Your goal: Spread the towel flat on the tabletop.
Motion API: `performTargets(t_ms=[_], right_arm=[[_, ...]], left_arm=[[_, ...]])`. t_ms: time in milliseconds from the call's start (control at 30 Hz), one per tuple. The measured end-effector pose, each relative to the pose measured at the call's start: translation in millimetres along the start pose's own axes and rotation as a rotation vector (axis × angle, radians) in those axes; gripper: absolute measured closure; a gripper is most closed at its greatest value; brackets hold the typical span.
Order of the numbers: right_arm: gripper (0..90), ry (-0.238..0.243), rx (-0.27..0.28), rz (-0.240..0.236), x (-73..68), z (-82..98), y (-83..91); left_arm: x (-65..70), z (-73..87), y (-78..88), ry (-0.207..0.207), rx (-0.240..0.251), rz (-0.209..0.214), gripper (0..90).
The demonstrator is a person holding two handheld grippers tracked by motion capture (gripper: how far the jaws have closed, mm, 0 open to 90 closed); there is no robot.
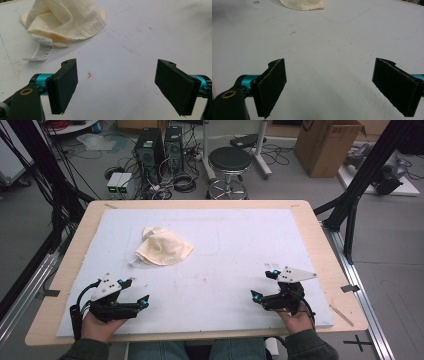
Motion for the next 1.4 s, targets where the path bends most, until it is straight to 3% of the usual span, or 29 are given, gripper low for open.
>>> performTargets(t_ms=[767, 1400], right_arm=[[11.3, 0.011, 0.008, 0.004, -0.7, -1.8, -1.7], [11.4, 0.025, 0.002, -0.002, -2.4, -2.7, -4.8]], left_arm=[[-0.1, 0.5, -1.6, -0.008, 0.003, 0.003, 19.2], [-4.1, -2.3, -1.3, 0.009, 0.02, -0.011, 19.2]])
Point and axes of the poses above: each handheld gripper's, and its own axes: y roughly backward along the jaws, z roughly out of its underside, x roughly to its right, the point moved 8 cm from there along -y, roughly forward along the jaws, and after that the axes turned 1 degree about -z, right-handed, at the moved point
